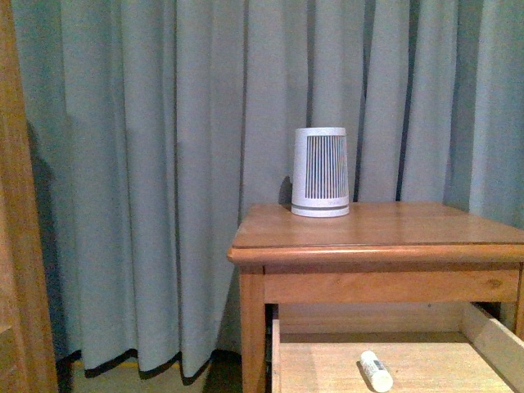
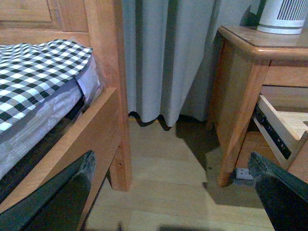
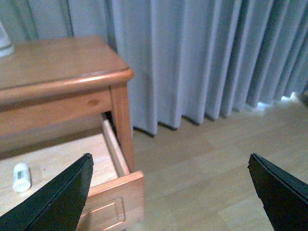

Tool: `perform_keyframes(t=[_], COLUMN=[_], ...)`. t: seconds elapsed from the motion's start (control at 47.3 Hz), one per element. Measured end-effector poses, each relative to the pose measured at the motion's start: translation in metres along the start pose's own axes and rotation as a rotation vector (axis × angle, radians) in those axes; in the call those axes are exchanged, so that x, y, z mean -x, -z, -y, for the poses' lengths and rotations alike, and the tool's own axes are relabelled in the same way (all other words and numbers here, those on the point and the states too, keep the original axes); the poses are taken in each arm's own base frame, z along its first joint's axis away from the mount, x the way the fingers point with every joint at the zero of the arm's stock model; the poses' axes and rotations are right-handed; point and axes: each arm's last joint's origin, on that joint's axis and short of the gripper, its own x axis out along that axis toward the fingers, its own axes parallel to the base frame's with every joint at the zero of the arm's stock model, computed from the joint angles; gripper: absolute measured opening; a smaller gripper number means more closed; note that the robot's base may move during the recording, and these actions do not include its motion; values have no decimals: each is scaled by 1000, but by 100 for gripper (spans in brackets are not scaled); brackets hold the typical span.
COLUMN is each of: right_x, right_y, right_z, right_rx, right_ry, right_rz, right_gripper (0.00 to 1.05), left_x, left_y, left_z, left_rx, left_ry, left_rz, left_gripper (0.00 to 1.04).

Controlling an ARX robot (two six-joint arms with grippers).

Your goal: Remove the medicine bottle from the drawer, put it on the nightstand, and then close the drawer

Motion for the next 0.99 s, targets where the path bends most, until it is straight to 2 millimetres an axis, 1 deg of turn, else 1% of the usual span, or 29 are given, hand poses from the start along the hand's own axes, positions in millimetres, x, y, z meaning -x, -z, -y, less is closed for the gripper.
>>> perform_keyframes(t=[0.063,0.106,0.232,0.338,0.444,0.549,0.782,0.866,0.993], right_x=[-32,-44,-73,-98,-122,-140,-174,-189,-205], right_y=[1,2,1,-1,6,16,29,42,72], right_z=[-21,-32,-62,-95,-126,-145,-176,-192,-211], right_rx=[21,28,34,48,81,101,106,122,148], right_ry=[-54,-72,-132,-210,-274,-276,-297,-317,-343], right_rz=[-137,-184,-256,-304,-413,-474,-505,-543,-599], right_gripper=[98,98,98,98,98,98,98,98,98], left_x=[0,0,0,0,0,0,0,0,0], left_y=[0,0,0,0,0,0,0,0,0], left_z=[0,0,0,0,0,0,0,0,0], left_rx=[0,0,0,0,0,0,0,0,0], left_ry=[0,0,0,0,0,0,0,0,0], left_rz=[0,0,0,0,0,0,0,0,0], left_gripper=[98,98,98,98,98,98,98,98,98])
